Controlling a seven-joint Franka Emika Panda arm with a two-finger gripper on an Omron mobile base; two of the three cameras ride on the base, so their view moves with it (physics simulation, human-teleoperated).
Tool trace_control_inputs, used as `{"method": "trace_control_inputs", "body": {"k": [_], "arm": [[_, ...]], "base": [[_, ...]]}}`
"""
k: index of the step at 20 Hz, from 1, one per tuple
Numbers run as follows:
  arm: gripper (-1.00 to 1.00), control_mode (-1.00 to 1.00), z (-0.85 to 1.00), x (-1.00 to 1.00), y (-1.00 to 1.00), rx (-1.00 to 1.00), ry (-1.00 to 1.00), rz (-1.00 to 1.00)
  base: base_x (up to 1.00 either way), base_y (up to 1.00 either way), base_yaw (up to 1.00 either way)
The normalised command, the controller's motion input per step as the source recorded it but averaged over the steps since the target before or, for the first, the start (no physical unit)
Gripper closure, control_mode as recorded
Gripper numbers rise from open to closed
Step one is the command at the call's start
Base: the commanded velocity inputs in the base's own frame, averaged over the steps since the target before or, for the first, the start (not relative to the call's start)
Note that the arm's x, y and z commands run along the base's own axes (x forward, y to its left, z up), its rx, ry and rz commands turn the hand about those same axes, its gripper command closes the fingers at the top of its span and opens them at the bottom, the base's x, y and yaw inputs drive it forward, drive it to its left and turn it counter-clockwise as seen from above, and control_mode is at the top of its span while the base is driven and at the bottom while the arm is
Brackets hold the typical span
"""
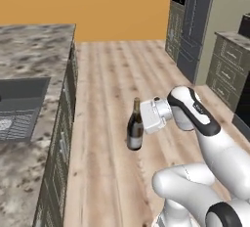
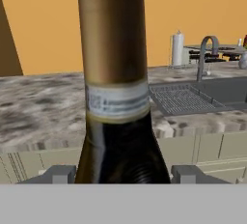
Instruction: Place the drinks on the dining counter in a tight cluster.
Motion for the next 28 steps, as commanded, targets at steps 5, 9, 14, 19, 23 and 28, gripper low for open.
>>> {"method": "trace_control_inputs", "body": {"k": [5,9,14,19,23,28], "arm": [[1.00,1.00,0.00,0.00,0.00,0.00,0.00,0.00],[1.00,1.00,0.00,0.00,0.00,0.00,0.00,0.00],[1.00,1.00,0.00,0.00,0.00,0.00,0.00,0.00],[1.00,1.00,0.00,0.00,0.00,0.00,0.00,0.00],[1.00,1.00,0.00,0.00,0.00,0.00,0.00,0.00],[1.00,1.00,0.00,0.00,0.00,0.00,0.00,0.00]], "base": [[0.57,-0.06,-0.12],[0.71,-0.03,-0.03],[0.78,-0.07,0.00],[0.81,-0.06,0.00],[0.81,0.00,0.00],[0.81,0.00,0.00]]}}
